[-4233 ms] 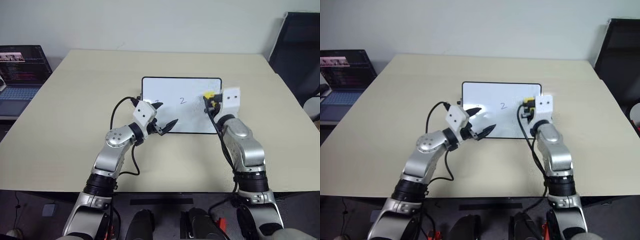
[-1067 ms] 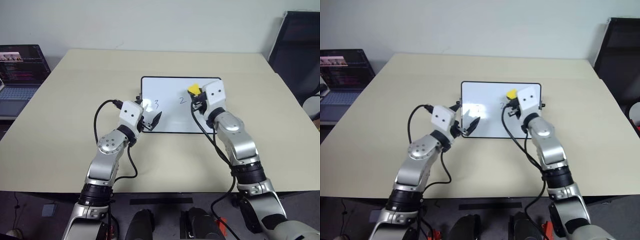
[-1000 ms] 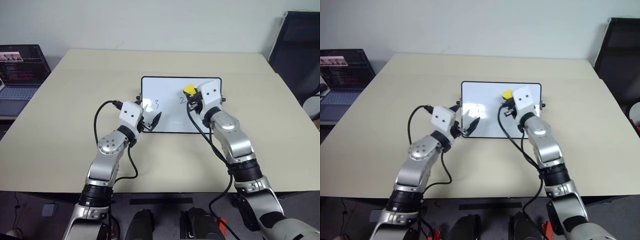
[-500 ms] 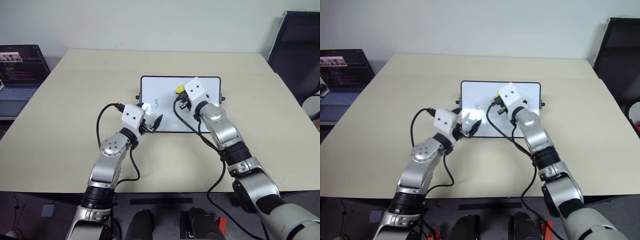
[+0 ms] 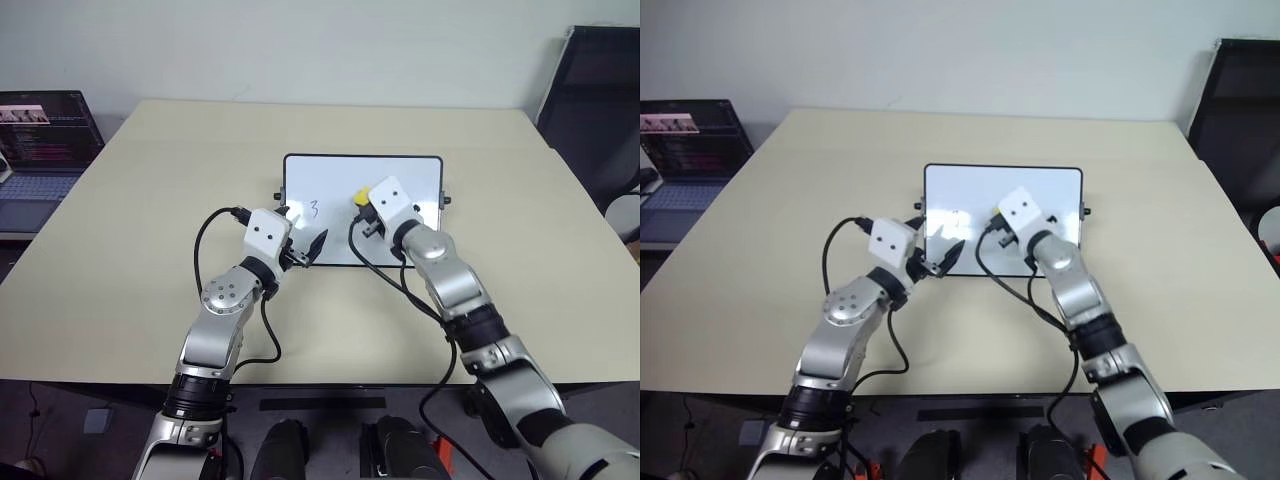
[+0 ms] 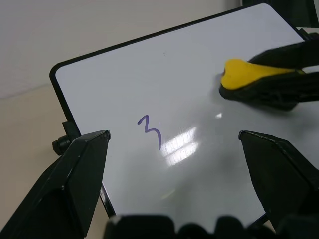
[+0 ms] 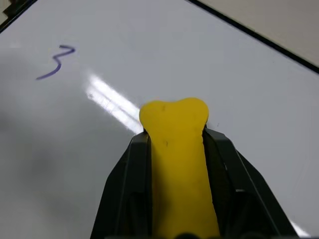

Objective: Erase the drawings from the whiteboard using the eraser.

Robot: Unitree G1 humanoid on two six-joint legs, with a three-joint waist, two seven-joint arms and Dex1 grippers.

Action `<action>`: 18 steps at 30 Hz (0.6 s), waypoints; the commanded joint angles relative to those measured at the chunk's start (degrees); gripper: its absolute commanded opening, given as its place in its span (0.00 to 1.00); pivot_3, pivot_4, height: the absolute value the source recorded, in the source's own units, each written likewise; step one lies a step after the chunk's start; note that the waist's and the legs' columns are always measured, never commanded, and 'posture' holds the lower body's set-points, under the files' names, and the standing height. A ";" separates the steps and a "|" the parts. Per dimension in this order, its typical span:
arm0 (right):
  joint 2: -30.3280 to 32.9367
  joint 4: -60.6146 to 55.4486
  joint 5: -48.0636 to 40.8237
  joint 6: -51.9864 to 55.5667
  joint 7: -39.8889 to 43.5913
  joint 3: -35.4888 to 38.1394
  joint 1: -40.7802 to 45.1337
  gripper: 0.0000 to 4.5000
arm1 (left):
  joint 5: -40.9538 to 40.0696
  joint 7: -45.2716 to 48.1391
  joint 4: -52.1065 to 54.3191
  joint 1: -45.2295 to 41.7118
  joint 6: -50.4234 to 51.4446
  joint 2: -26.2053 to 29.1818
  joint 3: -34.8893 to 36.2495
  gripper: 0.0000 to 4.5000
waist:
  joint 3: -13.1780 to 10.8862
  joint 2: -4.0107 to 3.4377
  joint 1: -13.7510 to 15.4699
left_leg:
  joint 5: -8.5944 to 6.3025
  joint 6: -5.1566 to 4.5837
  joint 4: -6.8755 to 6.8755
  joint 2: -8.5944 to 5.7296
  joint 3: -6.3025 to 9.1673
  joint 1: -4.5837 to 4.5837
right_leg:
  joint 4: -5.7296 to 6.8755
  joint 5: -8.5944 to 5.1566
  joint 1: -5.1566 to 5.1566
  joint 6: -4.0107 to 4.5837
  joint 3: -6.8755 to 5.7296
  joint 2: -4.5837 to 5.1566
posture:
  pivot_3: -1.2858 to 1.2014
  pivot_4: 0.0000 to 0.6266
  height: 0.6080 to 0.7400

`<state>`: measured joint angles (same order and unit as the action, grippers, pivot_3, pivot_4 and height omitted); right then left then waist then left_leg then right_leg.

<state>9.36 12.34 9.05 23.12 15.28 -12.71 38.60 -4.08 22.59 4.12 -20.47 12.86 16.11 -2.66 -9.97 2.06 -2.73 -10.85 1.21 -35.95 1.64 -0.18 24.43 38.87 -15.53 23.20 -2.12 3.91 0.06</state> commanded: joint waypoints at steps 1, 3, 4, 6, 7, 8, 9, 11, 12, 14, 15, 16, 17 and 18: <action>2.69 -2.76 1.41 5.85 0.65 0.45 -4.16 0.24 | -0.19 -0.20 3.15 -0.03 0.02 0.07 0.17 1.00 | 0.01 0.01 0.08 | 0.00 0.00 -0.02 0.00 0.01 0.00 | 0.01 -0.08 -0.02 -0.15 -0.01 0.00 | 0.52 0.24 1.00; 3.69 -4.36 1.42 6.82 0.76 0.97 -5.22 0.24 | -0.24 -0.16 3.14 -0.06 0.14 0.18 0.30 1.00 | 0.01 0.01 0.09 | 0.01 -0.01 -0.04 0.00 0.00 -0.04 | 0.02 -0.08 -0.04 -0.17 0.02 0.00 | 0.52 0.24 1.00; 4.08 -4.82 1.30 7.12 0.71 1.36 -5.44 0.24 | -0.26 -0.12 3.06 -0.13 0.17 0.22 0.33 1.00 | 0.01 0.01 0.11 | 0.01 -0.01 -0.05 0.00 -0.01 -0.05 | 0.02 -0.08 -0.05 -0.17 0.03 0.00 | 0.52 0.24 1.00; 4.57 -5.18 0.95 7.27 0.53 2.00 -5.23 0.24 | -0.27 -0.01 2.76 -0.41 0.17 0.25 0.29 1.00 | 0.01 0.01 0.15 | 0.02 -0.02 -0.06 0.00 -0.01 -0.06 | 0.02 -0.06 -0.05 -0.17 0.04 0.00 | 0.52 0.24 1.00; 4.63 -5.35 0.87 7.38 0.43 2.04 -5.14 0.24 | -0.31 0.07 2.73 -0.43 0.15 0.30 0.34 1.00 | 0.01 0.01 0.25 | 0.03 -0.03 -0.06 -0.01 -0.02 -0.06 | 0.02 -0.06 -0.05 -0.18 0.03 0.00 | 0.52 0.24 1.00; 4.69 -5.30 0.71 7.40 0.27 2.29 -4.82 0.24 | -0.30 0.10 2.58 -0.60 0.16 0.30 0.31 1.00 | 0.01 0.01 0.37 | 0.03 -0.03 -0.06 0.00 -0.02 -0.06 | 0.02 -0.06 -0.05 -0.18 0.03 0.00 | 0.52 0.24 1.00; 4.69 -5.24 0.55 7.38 0.12 2.51 -4.53 0.24 | -0.29 0.13 2.45 -0.77 0.16 0.29 0.29 1.00 | 0.01 0.02 0.43 | 0.03 -0.03 -0.06 0.00 -0.03 -0.06 | 0.02 -0.06 -0.05 -0.17 0.03 0.00 | 0.52 0.24 1.00; 4.60 -5.16 0.27 7.12 -0.14 2.85 -4.17 0.24 | -0.28 0.16 2.29 -0.99 0.17 0.26 0.25 1.00 | 0.01 0.02 0.50 | 0.03 -0.03 -0.06 -0.01 -0.04 -0.06 | 0.02 -0.06 -0.05 -0.18 0.04 0.00 | 0.52 0.24 1.00; 4.46 -5.30 0.06 6.83 -0.24 3.02 -3.99 0.24 | -0.26 0.17 2.28 -1.08 0.21 0.22 0.18 1.00 | 0.01 0.02 0.53 | 0.03 -0.03 -0.06 -0.01 -0.05 -0.06 | 0.01 -0.05 -0.05 -0.18 0.05 0.00 | 0.52 0.24 1.00; 4.13 -5.64 -0.33 6.35 -0.46 3.22 -3.81 0.24 | -0.27 0.28 2.37 -1.06 0.26 0.24 0.18 1.00 | 0.01 0.02 0.55 | 0.03 -0.04 -0.07 -0.01 -0.06 -0.06 | 0.01 -0.05 -0.05 -0.20 0.05 0.00 | 0.52 0.24 1.00; 3.83 -6.01 -0.74 5.68 -0.61 3.43 -3.74 0.24 | -0.29 0.34 2.46 -0.99 0.30 0.27 0.22 1.00 | 0.01 0.02 0.55 | 0.03 -0.04 -0.07 -0.01 -0.06 -0.06 | 0.01 -0.05 -0.05 -0.20 0.06 0.00 | 0.52 0.24 1.00; 3.34 -6.62 -1.46 5.10 -0.69 3.83 -3.81 0.24 | -0.32 0.43 2.60 -0.85 0.32 0.36 0.31 1.00 | 0.00 0.02 0.55 | 0.03 -0.04 -0.07 0.00 -0.07 -0.06 | 0.01 -0.04 -0.04 -0.20 0.06 0.00 | 0.52 0.24 1.00; 2.87 -7.52 -2.34 4.39 -0.57 4.26 -4.01 0.24 | -0.36 0.48 2.81 -0.70 0.35 0.44 0.40 1.00 | 0.00 0.01 0.56 | 0.03 -0.04 -0.06 0.00 -0.06 -0.06 | 0.01 -0.05 -0.03 -0.20 0.06 0.00 | 0.52 0.24 1.00; 2.57 -8.64 -3.09 3.64 -0.28 4.66 -4.39 0.24 | -0.39 0.50 3.06 -0.54 0.40 0.49 0.47 1.00 | 0.00 0.02 0.58 | 0.03 -0.04 -0.06 0.00 -0.07 -0.05 | 0.01 -0.05 -0.03 -0.19 0.06 0.00 | 0.52 0.24 1.00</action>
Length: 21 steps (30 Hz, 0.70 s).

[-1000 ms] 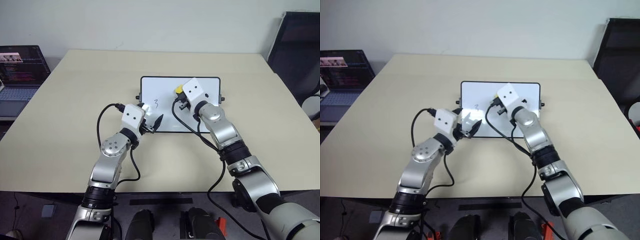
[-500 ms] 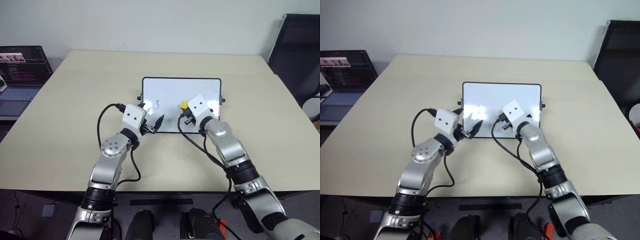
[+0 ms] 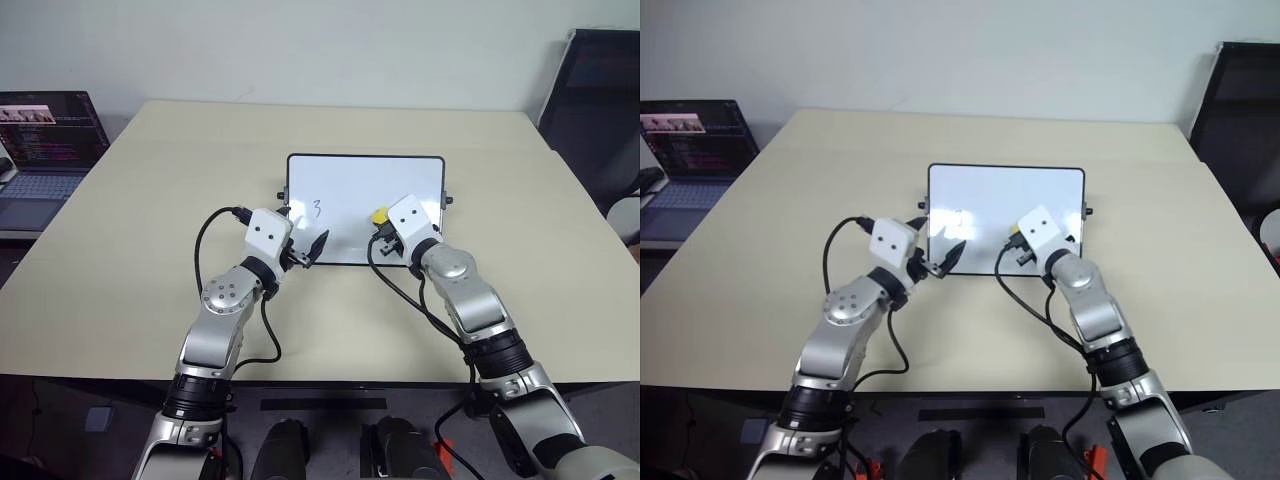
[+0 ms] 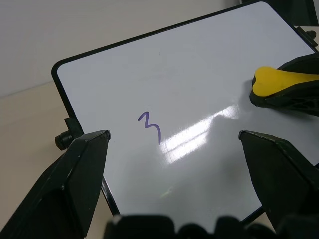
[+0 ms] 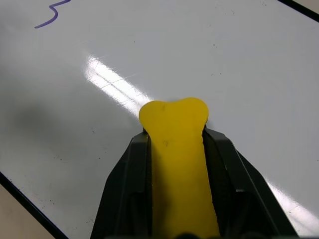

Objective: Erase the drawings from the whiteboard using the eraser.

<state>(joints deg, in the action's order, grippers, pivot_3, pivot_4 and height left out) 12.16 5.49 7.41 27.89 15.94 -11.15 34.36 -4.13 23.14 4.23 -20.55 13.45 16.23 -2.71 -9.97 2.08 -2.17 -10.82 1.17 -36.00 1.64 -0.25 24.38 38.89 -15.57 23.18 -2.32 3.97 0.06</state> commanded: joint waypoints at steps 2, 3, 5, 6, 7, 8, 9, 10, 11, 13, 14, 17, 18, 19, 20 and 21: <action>-0.53 -6.03 -3.67 -3.66 0.02 4.60 -2.31 0.24 | -0.65 -0.05 3.89 0.03 -0.22 0.47 0.84 1.00 | 0.00 0.00 0.10 | 0.00 0.00 0.02 0.00 0.00 0.03 | -0.02 -0.01 0.03 0.00 0.00 0.00 | 0.52 0.24 1.00; -0.12 -8.12 -4.15 -4.98 0.57 4.88 -3.75 0.24 | -0.88 -0.04 4.35 0.29 -0.23 0.54 1.11 1.00 | 0.00 0.00 0.19 | -0.01 0.00 0.05 0.00 0.02 0.08 | -0.06 -0.01 0.06 0.01 -0.02 0.00 | 0.52 0.24 1.00; 1.27 -11.06 -4.42 -8.76 1.73 5.16 -7.32 0.24 | -1.08 0.01 5.08 0.94 -0.13 0.79 1.46 1.00 | -0.01 -0.01 0.27 | -0.04 0.04 0.12 0.00 0.04 0.21 | -0.15 -0.03 0.14 0.01 -0.05 0.00 | 0.52 0.24 1.00; 2.05 -11.64 -4.02 -10.63 1.79 5.09 -8.74 0.24 | -1.10 0.04 5.36 1.23 -0.08 0.88 1.57 1.00 | -0.01 -0.01 0.29 | -0.07 0.07 0.14 0.00 0.05 0.27 | -0.18 -0.03 0.19 0.01 -0.05 0.00 | 0.52 0.24 1.00; 2.63 -11.90 -3.97 -12.72 1.78 5.32 -10.19 0.24 | -1.12 -0.03 5.71 1.55 0.01 0.88 1.68 1.00 | -0.01 -0.01 0.30 | -0.09 0.10 0.14 0.00 0.06 0.31 | -0.20 -0.04 0.21 0.00 -0.06 0.00 | 0.52 0.24 1.00; 3.19 -11.80 -3.66 -14.87 1.56 5.34 -11.52 0.24 | -1.17 -0.03 6.10 1.92 0.09 0.95 1.80 1.00 | -0.01 -0.01 0.32 | -0.11 0.12 0.15 -0.01 0.05 0.32 | -0.23 -0.03 0.21 0.01 -0.05 0.00 | 0.52 0.24 1.00; 3.59 -11.50 -3.44 -16.76 1.31 5.34 -12.52 0.24 | -1.23 -0.05 6.42 2.22 0.18 0.99 1.89 1.00 | -0.01 -0.01 0.31 | -0.13 0.14 0.15 -0.01 0.05 0.33 | -0.29 -0.04 0.21 0.00 -0.06 0.00 | 0.52 0.24 1.00; 3.83 -11.07 -3.26 -18.23 1.01 5.28 -13.19 0.24 | -1.28 -0.05 6.64 2.43 0.26 1.04 1.97 1.00 | -0.01 -0.01 0.31 | -0.14 0.14 0.16 0.00 0.04 0.33 | -0.31 -0.05 0.21 -0.01 -0.05 0.00 | 0.52 0.24 1.00; 3.96 -10.35 -2.86 -19.34 0.64 5.11 -13.55 0.24 | -1.28 -0.05 6.75 2.59 0.30 1.10 2.00 1.00 | -0.03 -0.01 0.26 | -0.14 0.14 0.16 0.00 0.04 0.33 | -0.30 -0.05 0.21 -0.01 -0.05 0.00 | 0.52 0.24 1.00; 4.00 -9.01 -2.03 -20.95 0.03 4.72 -13.62 0.24 | -1.27 -0.07 6.84 2.66 0.44 1.15 2.01 1.00 | -0.04 -0.01 0.13 | -0.14 0.14 0.15 0.02 0.03 0.32 | -0.30 -0.05 0.21 -0.01 -0.04 -0.01 | 0.52 0.24 1.00; 3.84 -8.53 -1.86 -21.49 -0.10 4.62 -13.48 0.24 | -1.27 -0.07 6.86 2.61 0.53 1.16 1.99 1.00 | -0.03 -0.01 0.12 | -0.14 0.14 0.15 0.03 0.03 0.31 | -0.29 -0.05 0.21 -0.01 -0.04 -0.02 | 0.52 0.24 1.00; 3.24 -7.67 -1.55 -22.17 -0.21 4.39 -12.65 0.24 | -1.27 -0.05 6.83 2.20 0.79 1.18 1.91 1.00 | -0.03 -0.01 0.17 | -0.13 0.14 0.12 0.03 0.05 0.30 | -0.26 -0.05 0.21 -0.01 -0.05 -0.04 | 0.52 0.24 1.00; 3.13 -7.52 -1.49 -22.32 -0.19 4.38 -12.42 0.24 | -1.29 -0.03 6.77 2.10 0.81 1.21 1.90 1.00 | -0.03 -0.01 0.17 | -0.13 0.14 0.11 0.03 0.04 0.30 | -0.26 -0.05 0.21 -0.01 -0.05 -0.04 | 0.52 0.24 1.00; 3.06 -7.38 -1.47 -22.48 -0.16 4.42 -12.23 0.24 | -1.30 -0.02 6.73 2.04 0.81 1.23 1.90 1.00 | -0.03 -0.01 0.17 | -0.13 0.14 0.11 0.02 0.03 0.30 | -0.27 -0.05 0.21 -0.01 -0.04 -0.03 | 0.52 0.24 1.00; 3.05 -7.22 -1.42 -22.65 -0.09 4.44 -12.05 0.24 | -1.30 -0.02 6.68 1.97 0.79 1.25 1.91 1.00 | -0.03 -0.01 0.20 | -0.13 0.14 0.11 0.01 0.03 0.30 | -0.27 -0.05 0.21 -0.01 -0.03 -0.03 | 0.52 0.24 1.00; 3.08 -7.02 -1.40 -22.81 -0.03 4.51 -11.87 0.24 | -1.29 -0.02 6.64 1.94 0.78 1.26 1.92 1.00 | -0.03 -0.01 0.22 | -0.13 0.14 0.11 0.01 0.02 0.30 | -0.27 -0.05 0.21 -0.01 -0.03 -0.03 | 0.52 0.24 1.00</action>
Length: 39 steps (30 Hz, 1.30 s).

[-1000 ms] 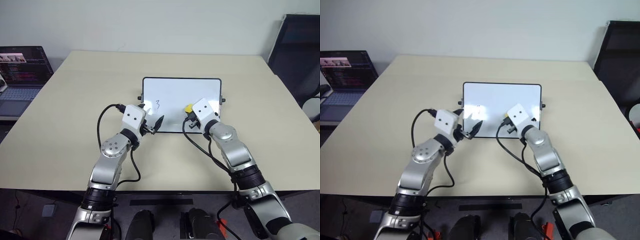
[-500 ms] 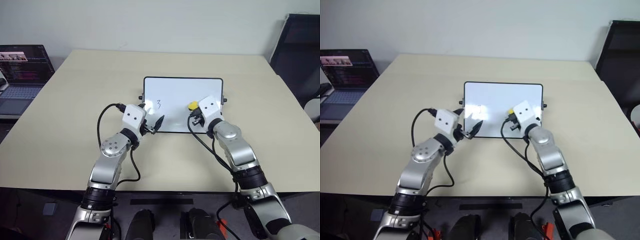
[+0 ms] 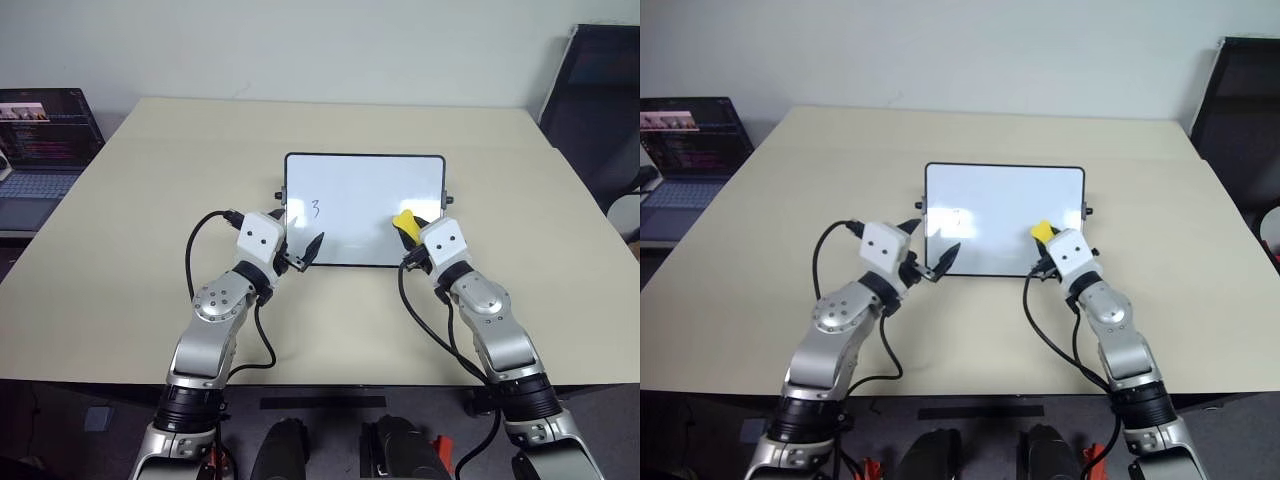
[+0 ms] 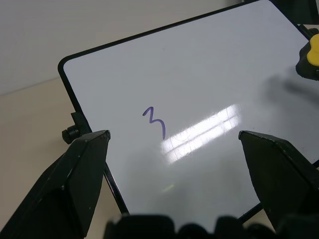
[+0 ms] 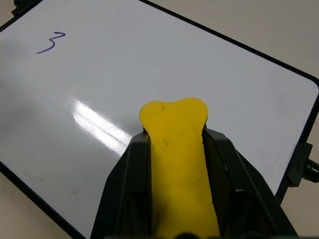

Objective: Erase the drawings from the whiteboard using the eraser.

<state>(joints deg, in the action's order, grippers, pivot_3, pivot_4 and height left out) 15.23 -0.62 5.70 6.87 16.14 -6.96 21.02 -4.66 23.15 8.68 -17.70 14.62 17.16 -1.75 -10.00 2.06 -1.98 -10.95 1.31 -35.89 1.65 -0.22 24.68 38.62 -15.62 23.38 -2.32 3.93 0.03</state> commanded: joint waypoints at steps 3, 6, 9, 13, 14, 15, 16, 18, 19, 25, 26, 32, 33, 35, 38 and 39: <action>0.15 -0.49 0.35 -2.17 -0.09 0.42 1.78 0.24 | -0.74 -0.09 2.17 -0.96 -0.38 0.34 0.95 1.00 | 0.00 0.00 0.09 | 0.00 0.00 0.01 0.00 0.02 0.00 | 0.00 0.00 0.00 0.00 -0.01 0.00 | 0.52 0.24 1.00; 0.16 -0.32 0.40 -2.46 0.09 0.36 1.94 0.24 | -0.75 -0.18 2.21 -1.03 -0.29 0.32 0.99 1.00 | 0.00 0.00 0.09 | 0.00 0.00 0.01 0.00 0.01 0.00 | 0.00 0.00 0.00 0.01 -0.01 0.00 | 0.52 0.24 1.00; 0.48 -0.76 1.08 -4.76 1.25 -1.17 2.04 0.24 | -0.76 -0.27 2.59 -0.80 -0.17 0.31 1.01 1.00 | 0.00 0.00 0.09 | 0.00 0.00 0.00 0.00 0.01 0.00 | 0.00 0.00 0.00 0.01 -0.01 0.00 | 0.52 0.24 1.00; 1.84 -0.74 2.66 -9.43 3.37 -3.61 2.03 0.24 | -0.83 -0.31 2.80 -0.61 -0.12 0.26 1.04 1.00 | 0.00 0.00 0.08 | 0.00 0.00 0.00 0.01 0.01 0.00 | 0.00 0.00 0.00 0.00 -0.02 0.00 | 0.52 0.24 1.00; 2.14 -0.48 2.95 -10.47 3.81 -4.00 2.07 0.24 | -0.81 -0.34 2.79 -0.60 -0.13 0.25 1.04 1.00 | 0.00 0.00 0.10 | 0.00 0.00 0.00 0.00 0.02 0.00 | 0.00 0.00 0.00 0.00 -0.02 0.00 | 0.52 0.24 1.00; 2.56 -0.15 3.25 -11.66 4.39 -4.48 2.18 0.24 | -0.79 -0.40 2.82 -0.58 -0.12 0.22 1.05 1.00 | 0.00 0.00 0.12 | 0.00 0.00 0.00 0.00 0.01 0.00 | 0.00 0.00 0.00 0.00 -0.02 0.00 | 0.52 0.24 1.00; 2.91 0.19 3.49 -12.64 4.82 -4.83 2.34 0.24 | -0.78 -0.45 2.85 -0.58 -0.10 0.19 1.05 1.00 | 0.00 0.00 0.12 | 0.00 0.00 -0.01 -0.01 0.02 0.00 | 0.00 0.00 -0.02 0.00 -0.01 0.00 | 0.52 0.24 1.00; 3.18 0.91 3.41 -13.67 5.31 -5.00 2.66 0.24 | -0.73 -0.57 2.96 -0.46 -0.06 0.12 1.00 1.00 | 0.00 0.00 0.12 | 0.00 0.00 -0.02 -0.01 0.01 0.00 | 0.00 0.00 -0.02 0.00 -0.02 0.01 | 0.52 0.24 1.00; 3.27 1.37 3.40 -14.20 5.59 -5.05 3.02 0.24 | -0.73 -0.63 3.09 -0.30 -0.03 0.10 1.01 1.00 | 0.00 0.00 0.10 | 0.00 0.00 -0.02 0.00 0.02 0.00 | 0.00 0.00 -0.02 0.01 -0.02 0.01 | 0.52 0.24 1.00; 3.42 3.79 3.44 -16.32 6.73 -5.08 4.82 0.24 | -0.56 -2.22 3.87 1.37 0.37 0.05 2.19 1.00 | 0.00 0.00 0.05 | 0.00 0.00 -0.03 0.00 0.02 -0.01 | 0.04 0.10 -0.02 0.17 -0.02 0.00 | 0.52 0.24 1.00; 3.36 4.06 3.46 -16.52 6.85 -5.07 5.03 0.24 | -0.55 -2.51 4.04 1.64 0.43 0.13 2.40 1.00 | 0.00 0.00 0.05 | 0.00 0.00 -0.03 0.00 0.02 -0.02 | 0.04 0.11 -0.02 0.18 0.00 0.00 | 0.52 0.24 1.00; 2.53 5.02 3.46 -16.87 7.23 -5.31 5.90 0.24 | -0.01 -3.57 4.30 2.34 0.59 0.41 3.31 1.00 | 0.00 0.00 0.14 | 0.00 0.00 -0.06 -0.01 0.04 -0.02 | 0.07 0.16 -0.04 0.27 -0.04 0.00 | 0.52 0.24 1.00; 2.45 5.12 3.46 -16.94 7.34 -5.29 5.96 0.24 | 0.01 -3.61 4.24 2.29 0.59 0.42 3.25 1.00 | 0.00 0.00 0.15 | 0.00 0.00 -0.07 -0.01 0.04 -0.02 | 0.07 0.16 -0.05 0.27 -0.03 0.01 | 0.52 0.24 1.00; 2.28 5.20 3.53 -17.11 7.69 -5.40 6.13 0.24 | 0.03 -3.65 4.16 2.14 0.56 0.42 3.02 1.00 | 0.00 0.00 0.15 | 0.00 0.00 -0.07 -0.01 0.04 -0.02 | 0.07 0.16 -0.05 0.28 -0.04 0.01 | 0.52 0.24 1.00; 0.65 5.98 2.89 -14.62 7.93 -5.47 8.12 0.24 | -0.03 -3.55 3.77 1.93 0.32 0.41 2.80 1.00 | 0.00 0.00 0.10 | 0.00 0.00 -0.07 0.00 0.04 -0.02 | 0.08 0.17 -0.05 0.28 -0.04 0.00 | 0.52 0.24 1.00; -0.09 6.35 2.43 -13.34 7.95 -5.34 8.95 0.24 | -0.01 -3.53 3.64 1.88 0.28 0.34 2.68 1.00 | 0.00 0.00 0.00 | 0.00 0.00 -0.07 0.00 0.04 -0.03 | 0.10 0.17 -0.05 0.29 -0.04 0.00 | 0.52 0.24 1.00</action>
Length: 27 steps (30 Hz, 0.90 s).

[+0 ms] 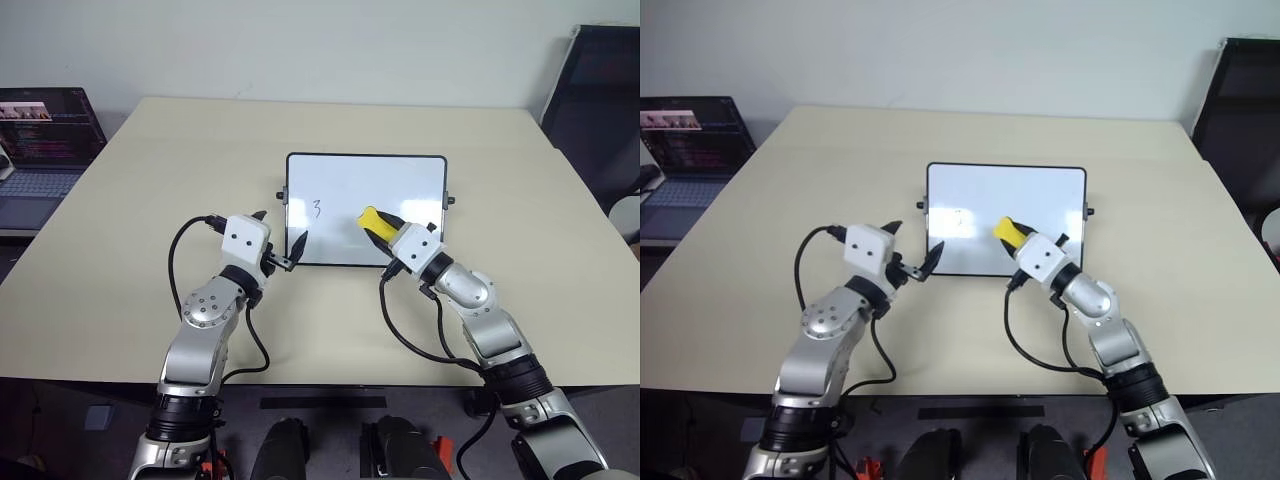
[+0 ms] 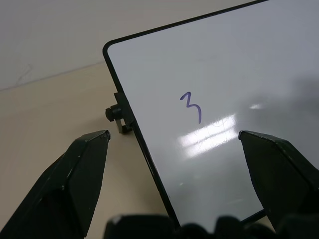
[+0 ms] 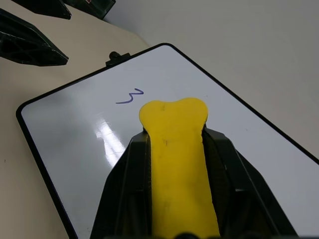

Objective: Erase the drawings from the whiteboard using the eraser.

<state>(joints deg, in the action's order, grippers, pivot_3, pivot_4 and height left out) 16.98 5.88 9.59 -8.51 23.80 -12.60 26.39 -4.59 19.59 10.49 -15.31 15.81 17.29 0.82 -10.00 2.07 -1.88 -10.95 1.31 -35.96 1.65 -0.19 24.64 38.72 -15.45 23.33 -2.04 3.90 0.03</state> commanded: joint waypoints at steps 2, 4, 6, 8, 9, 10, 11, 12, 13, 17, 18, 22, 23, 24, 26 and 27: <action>-4.08 1.04 -1.56 5.53 0.04 0.14 6.71 0.24 | -0.14 0.14 1.71 -0.43 -1.01 0.09 -0.14 1.00 | 0.00 0.00 -0.25 | 0.00 0.00 0.00 0.02 -0.01 -0.06 | 0.08 0.00 0.00 0.01 0.05 -0.01 | 0.52 0.24 1.00; -6.65 2.73 -1.38 9.24 -0.35 -0.21 10.22 0.24 | -0.20 0.30 1.58 -0.22 -1.13 0.01 -0.44 1.00 | 0.00 0.00 -0.29 | 0.01 0.01 -0.01 0.02 0.00 -0.11 | 0.16 0.00 0.00 0.02 0.05 -0.02 | 0.52 0.24 1.00; -8.24 4.17 -1.04 11.27 -0.46 -0.60 12.56 0.24 | -0.18 0.31 1.50 -0.14 -1.22 -0.06 -0.62 1.00 | 0.00 0.00 -0.21 | 0.01 0.01 -0.01 0.03 -0.01 -0.13 | 0.18 0.00 -0.01 0.03 0.03 -0.03 | 0.52 0.24 1.00; -10.81 7.38 -0.49 12.76 -1.11 -1.44 16.17 0.24 | -0.27 0.38 1.54 -0.14 -1.22 0.00 -0.54 1.00 | 0.00 0.00 -0.09 | 0.01 0.01 0.00 0.02 0.00 -0.13 | 0.16 0.00 -0.02 0.03 0.02 -0.02 | 0.52 0.24 1.00; -11.89 9.21 -0.24 12.89 -1.43 -1.79 17.71 0.24 | -0.30 0.44 1.54 -0.17 -1.20 0.07 -0.50 1.00 | 0.00 0.00 -0.08 | 0.01 0.01 0.00 0.01 -0.01 -0.12 | 0.16 0.00 -0.02 0.03 0.02 -0.01 | 0.52 0.24 1.00; -12.68 10.95 0.00 12.86 -1.56 -2.10 18.94 0.24 | -0.33 0.47 1.51 -0.22 -1.18 0.12 -0.45 1.00 | 0.00 0.00 -0.08 | 0.01 0.01 -0.01 0.01 -0.01 -0.12 | 0.16 0.00 -0.02 0.03 0.02 0.00 | 0.52 0.24 1.00; -13.09 12.48 0.31 12.71 -1.56 -2.40 19.77 0.24 | -0.35 0.48 1.49 -0.26 -1.16 0.16 -0.38 1.00 | 0.00 0.00 -0.08 | 0.01 0.01 0.00 0.01 0.00 -0.12 | 0.15 0.00 -0.02 0.04 0.02 0.00 | 0.52 0.24 1.00; -13.47 14.34 0.70 12.55 -1.50 -2.85 20.62 0.24 | -0.36 0.50 1.51 -0.18 -1.17 0.28 -0.23 1.00 | 0.00 0.00 -0.08 | 0.01 0.01 0.01 0.01 -0.01 -0.12 | 0.15 0.00 -0.02 0.04 0.01 0.00 | 0.52 0.24 1.00; -14.02 16.22 0.80 12.53 -1.58 -2.99 21.42 0.24 | -0.37 0.44 1.59 0.04 -1.14 0.42 0.06 1.00 | 0.00 0.00 -0.07 | 0.00 0.01 0.01 0.01 0.00 -0.12 | 0.16 0.00 -0.02 0.04 -0.01 0.01 | 0.52 0.24 1.00; -15.45 22.30 1.48 12.81 -2.85 -3.26 24.22 0.24 | -0.31 0.15 2.09 1.04 -1.02 1.04 0.93 1.00 | 0.00 -0.01 -0.03 | 0.01 0.01 0.01 0.00 0.00 -0.12 | 0.16 0.01 -0.02 0.05 -0.01 0.03 | 0.52 0.24 1.00; -15.70 23.93 1.86 12.73 -3.39 -3.30 25.04 0.24 | -0.32 0.02 2.30 1.38 -0.97 1.22 1.19 1.00 | 0.00 -0.01 -0.05 | 0.00 0.01 0.01 0.00 0.00 -0.12 | 0.15 0.01 -0.02 0.05 -0.01 0.03 | 0.52 0.24 1.00; -16.23 29.70 2.86 10.97 -5.36 -3.06 28.18 0.24 | -0.34 -0.40 2.91 2.48 -0.84 1.56 1.89 1.00 | -0.01 -0.01 -0.14 | 0.00 0.01 0.01 0.02 0.00 -0.12 | 0.17 0.00 -0.01 0.06 -0.02 0.03 | 0.52 0.24 1.00; -16.28 31.02 3.04 10.52 -5.74 -2.94 28.92 0.24 | -0.36 -0.38 2.98 2.65 -0.87 1.57 1.96 1.00 | -0.01 -0.01 -0.15 | 0.00 0.01 0.02 0.02 0.01 -0.12 | 0.17 0.00 -0.01 0.07 -0.03 0.03 | 0.52 0.24 1.00; -16.35 32.54 3.11 10.04 -6.13 -2.78 29.78 0.24 | -0.37 -0.32 3.05 2.78 -0.88 1.58 1.99 1.00 | -0.01 -0.01 -0.16 | 0.00 0.01 0.02 0.02 0.01 -0.12 | 0.18 0.00 0.00 0.07 -0.03 0.03 | 0.52 0.24 1.00; -16.45 34.69 3.07 9.21 -6.65 -2.60 30.95 0.24 | -0.38 -0.27 3.12 2.90 -0.89 1.57 2.01 1.00 | -0.01 -0.02 -0.18 | 0.00 0.01 0.02 0.01 0.00 -0.12 | 0.18 0.00 0.00 0.07 -0.02 0.03 | 0.52 0.24 1.00; -16.47 35.97 3.17 8.95 -7.11 -2.56 31.69 0.24 | -0.39 -0.27 3.15 2.91 -0.87 1.56 1.99 1.00 | -0.01 -0.02 -0.19 | 0.00 0.01 0.02 0.01 0.00 -0.12 | 0.17 0.00 0.00 0.07 -0.01 0.03 | 0.52 0.24 1.00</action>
<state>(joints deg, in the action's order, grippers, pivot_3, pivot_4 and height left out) 0.95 41.19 12.42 2.42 17.75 -15.80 55.85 -4.64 19.42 10.89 -12.04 15.72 18.57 2.24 -10.01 2.05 -2.07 -10.94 1.32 -35.94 1.66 -0.19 24.53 38.89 -15.46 23.33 -1.97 3.88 0.07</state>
